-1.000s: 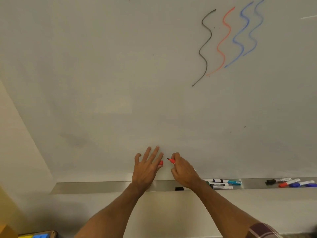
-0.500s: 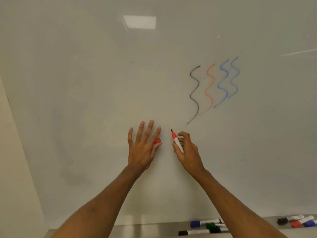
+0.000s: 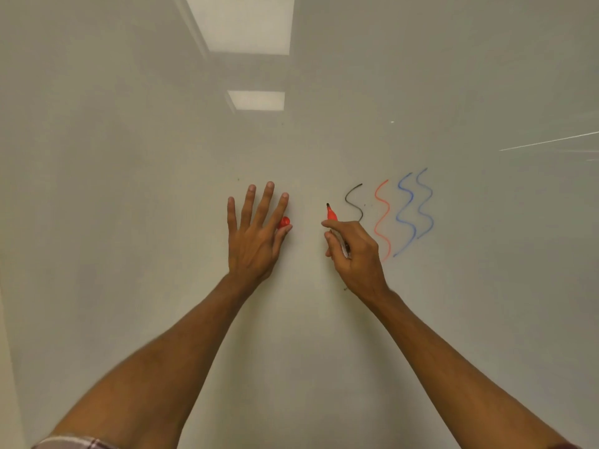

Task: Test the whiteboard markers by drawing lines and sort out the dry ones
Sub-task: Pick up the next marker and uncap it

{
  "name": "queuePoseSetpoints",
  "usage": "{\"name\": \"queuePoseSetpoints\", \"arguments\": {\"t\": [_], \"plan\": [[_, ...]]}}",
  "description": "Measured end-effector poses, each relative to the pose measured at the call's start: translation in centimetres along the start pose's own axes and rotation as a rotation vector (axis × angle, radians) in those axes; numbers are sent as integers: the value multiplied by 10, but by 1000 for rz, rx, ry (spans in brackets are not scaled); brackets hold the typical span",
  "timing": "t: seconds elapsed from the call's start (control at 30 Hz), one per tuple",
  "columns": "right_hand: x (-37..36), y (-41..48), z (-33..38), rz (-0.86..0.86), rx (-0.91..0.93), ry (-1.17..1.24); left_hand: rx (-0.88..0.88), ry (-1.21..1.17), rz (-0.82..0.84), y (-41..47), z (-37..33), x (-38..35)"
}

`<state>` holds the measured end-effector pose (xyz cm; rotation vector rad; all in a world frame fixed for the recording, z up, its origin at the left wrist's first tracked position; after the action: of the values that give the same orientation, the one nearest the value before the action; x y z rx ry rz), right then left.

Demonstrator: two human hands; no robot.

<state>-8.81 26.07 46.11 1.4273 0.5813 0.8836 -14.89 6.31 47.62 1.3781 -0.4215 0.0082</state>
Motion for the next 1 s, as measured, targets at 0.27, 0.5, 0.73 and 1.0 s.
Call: {"name": "queuePoseSetpoints", "arguments": {"t": [0.27, 0.5, 0.73, 1.0], "plan": [[4, 21, -6, -71, 160, -137, 8, 29, -33, 11, 0, -14], [-7, 39, -12, -278, -26, -60, -3, 28, -53, 13, 0, -16], [-18, 37, -24, -303, -79, -85, -7, 31, -54, 12, 1, -17], [-26, 5, -27, -238, 17, -176, -6, 47, -69, 13, 3, -19]]}}
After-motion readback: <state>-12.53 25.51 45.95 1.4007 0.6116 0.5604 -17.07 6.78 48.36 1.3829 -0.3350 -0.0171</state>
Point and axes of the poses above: each hand's wrist, its own y-axis towards the middle knuckle, its own x-axis out of the back of the hand, z = x × y, the point moved 1 cm from there along y, towards the middle knuckle, and after that the axes turned 4 degrees about x, right-handed, at the moved point
